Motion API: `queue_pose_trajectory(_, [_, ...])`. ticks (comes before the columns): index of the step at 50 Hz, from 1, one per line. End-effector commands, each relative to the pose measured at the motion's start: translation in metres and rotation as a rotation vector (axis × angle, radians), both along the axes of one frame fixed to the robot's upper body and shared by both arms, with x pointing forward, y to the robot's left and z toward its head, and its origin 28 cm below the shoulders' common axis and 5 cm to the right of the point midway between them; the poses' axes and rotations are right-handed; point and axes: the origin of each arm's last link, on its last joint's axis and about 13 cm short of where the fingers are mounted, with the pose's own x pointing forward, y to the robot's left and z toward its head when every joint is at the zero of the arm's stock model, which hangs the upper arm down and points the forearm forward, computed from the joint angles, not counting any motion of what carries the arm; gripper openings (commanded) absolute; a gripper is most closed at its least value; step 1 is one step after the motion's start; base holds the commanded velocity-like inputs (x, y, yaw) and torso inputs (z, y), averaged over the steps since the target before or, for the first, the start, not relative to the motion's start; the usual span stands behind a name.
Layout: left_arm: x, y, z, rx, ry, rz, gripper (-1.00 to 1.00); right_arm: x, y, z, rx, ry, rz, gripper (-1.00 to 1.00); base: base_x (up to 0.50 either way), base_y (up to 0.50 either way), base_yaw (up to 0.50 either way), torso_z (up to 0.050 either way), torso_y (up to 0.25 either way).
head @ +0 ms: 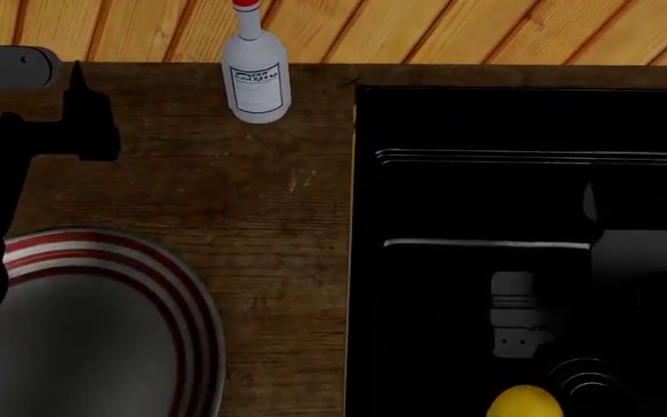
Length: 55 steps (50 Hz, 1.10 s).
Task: Pick the lemon from the sink and place it on the plate located on the counter
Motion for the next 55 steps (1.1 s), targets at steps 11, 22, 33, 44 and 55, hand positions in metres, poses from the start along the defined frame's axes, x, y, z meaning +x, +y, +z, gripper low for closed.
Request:
queue_pose_trajectory(11, [0.001,0.0,-0.001,0.003,-0.001,-0.009,1.0,-0.004,0.002,-0.01,-0.013,0.093,0.028,1.0,0.0,0.0,0.0,0.0,0.0])
queue_pose_trajectory(22, [0.001,0.0,-0.001,0.001,0.0,-0.011,1.0,-0.009,0.007,-0.022,-0.013,0.164,0.081,1.0,0.0,0.0,0.0,0.0,0.0])
queue_pose_trajectory(33, [0.001,-0.001,-0.003,0.001,0.005,-0.011,1.0,-0.01,0.009,-0.025,-0.023,0.185,0.102,1.0,0.0,0.0,0.0,0.0,0.0])
queue_pose_trajectory(44, [0.0,-0.001,-0.004,0.004,0.007,-0.012,1.0,-0.009,0.012,-0.032,-0.033,0.2,0.124,1.0,0.0,0.0,0.0,0.0,0.0])
queue_pose_trajectory(55, [0.001,-0.002,-0.006,0.005,0.01,-0.013,1.0,-0.002,0.016,-0.042,-0.029,0.214,0.143,1.0,0.0,0.0,0.0,0.0,0.0])
